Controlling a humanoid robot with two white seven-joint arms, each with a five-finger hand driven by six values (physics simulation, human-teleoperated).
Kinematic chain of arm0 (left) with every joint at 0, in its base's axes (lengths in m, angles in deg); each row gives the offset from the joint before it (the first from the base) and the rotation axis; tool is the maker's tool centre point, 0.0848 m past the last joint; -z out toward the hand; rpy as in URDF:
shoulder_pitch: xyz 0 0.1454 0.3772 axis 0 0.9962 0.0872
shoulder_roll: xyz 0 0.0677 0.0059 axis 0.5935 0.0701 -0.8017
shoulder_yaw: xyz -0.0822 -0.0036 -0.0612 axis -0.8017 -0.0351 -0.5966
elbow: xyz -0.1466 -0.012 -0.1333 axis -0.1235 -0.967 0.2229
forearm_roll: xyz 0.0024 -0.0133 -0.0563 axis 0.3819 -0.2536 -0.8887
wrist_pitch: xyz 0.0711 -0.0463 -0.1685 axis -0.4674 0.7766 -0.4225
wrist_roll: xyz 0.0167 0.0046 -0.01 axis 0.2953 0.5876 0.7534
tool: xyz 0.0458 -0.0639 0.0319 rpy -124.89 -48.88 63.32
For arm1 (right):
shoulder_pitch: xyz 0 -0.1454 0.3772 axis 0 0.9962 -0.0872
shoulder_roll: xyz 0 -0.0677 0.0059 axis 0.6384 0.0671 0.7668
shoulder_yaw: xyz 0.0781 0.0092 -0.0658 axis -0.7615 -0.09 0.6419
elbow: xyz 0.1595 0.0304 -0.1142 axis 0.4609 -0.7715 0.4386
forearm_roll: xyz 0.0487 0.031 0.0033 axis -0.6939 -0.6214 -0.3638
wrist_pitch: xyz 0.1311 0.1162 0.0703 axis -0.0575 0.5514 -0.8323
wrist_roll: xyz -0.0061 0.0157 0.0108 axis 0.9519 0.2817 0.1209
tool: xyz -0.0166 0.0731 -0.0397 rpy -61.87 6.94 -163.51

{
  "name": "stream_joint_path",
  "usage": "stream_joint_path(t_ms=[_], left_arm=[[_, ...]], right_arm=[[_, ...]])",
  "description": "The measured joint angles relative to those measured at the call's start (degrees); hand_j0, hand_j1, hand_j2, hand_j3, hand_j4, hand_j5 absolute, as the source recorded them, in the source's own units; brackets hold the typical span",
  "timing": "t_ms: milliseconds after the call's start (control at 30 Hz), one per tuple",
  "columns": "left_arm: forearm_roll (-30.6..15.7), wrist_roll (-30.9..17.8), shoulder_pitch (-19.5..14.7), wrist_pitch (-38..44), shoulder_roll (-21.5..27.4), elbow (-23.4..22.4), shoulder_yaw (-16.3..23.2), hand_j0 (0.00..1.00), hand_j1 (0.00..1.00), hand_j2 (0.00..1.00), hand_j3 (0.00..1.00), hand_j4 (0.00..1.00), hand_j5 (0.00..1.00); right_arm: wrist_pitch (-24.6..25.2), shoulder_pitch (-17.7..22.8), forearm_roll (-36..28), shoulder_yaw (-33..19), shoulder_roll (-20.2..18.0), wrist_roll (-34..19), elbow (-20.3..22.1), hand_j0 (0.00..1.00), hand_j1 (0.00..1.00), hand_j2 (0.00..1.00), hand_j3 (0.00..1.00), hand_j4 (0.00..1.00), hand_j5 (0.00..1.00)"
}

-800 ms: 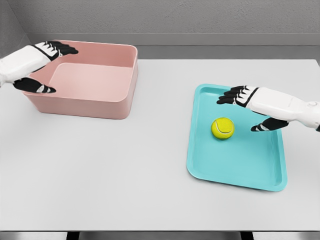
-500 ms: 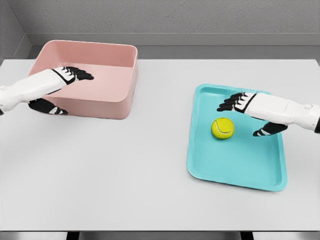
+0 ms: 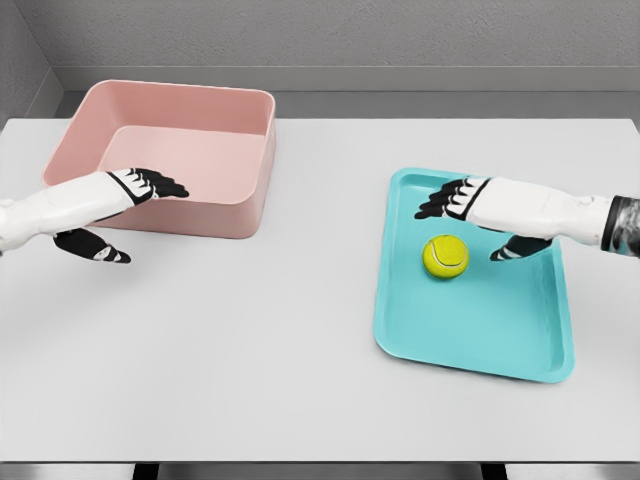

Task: Put the tennis from the blue tray into the pink basket with both arms

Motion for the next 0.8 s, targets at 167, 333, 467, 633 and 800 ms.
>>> stream_joint_path(t_ms=[167,333,467,633,800], left_arm=[[0.25,-0.92,0.18,0.00,-0.13,0.02,-0.21,1.00,1.00,1.00,1.00,1.00,1.00],[0.17,-6.53,0.18,-0.01,-0.39,0.10,-0.65,1.00,1.00,1.00,1.00,1.00,1.00],[-0.23,-8.88,0.70,-0.03,-0.39,0.68,-0.74,1.00,1.00,1.00,1.00,1.00,1.00],[-0.49,-9.56,1.05,-0.04,-0.33,1.15,-0.86,1.00,1.00,1.00,1.00,1.00,1.00],[-1.59,-9.45,1.05,-0.04,0.08,1.50,-0.86,1.00,1.00,1.00,1.00,1.00,1.00]], right_arm=[[-0.02,0.18,1.54,1.48,2.03,-1.10,-3.04,1.00,1.00,1.00,1.00,1.00,1.00],[-0.03,-0.17,1.95,1.35,2.92,-1.32,-7.04,1.00,1.00,1.00,1.00,1.00,1.00],[-0.02,-1.23,1.99,1.30,4.01,-1.30,-7.56,1.00,1.00,1.00,1.00,1.00,1.00],[-0.02,-1.23,2.09,1.53,4.76,-1.27,-6.92,1.00,1.00,1.00,1.00,1.00,1.00],[-0.03,-1.05,2.16,1.77,5.17,-1.35,-6.79,1.00,1.00,1.00,1.00,1.00,1.00]])
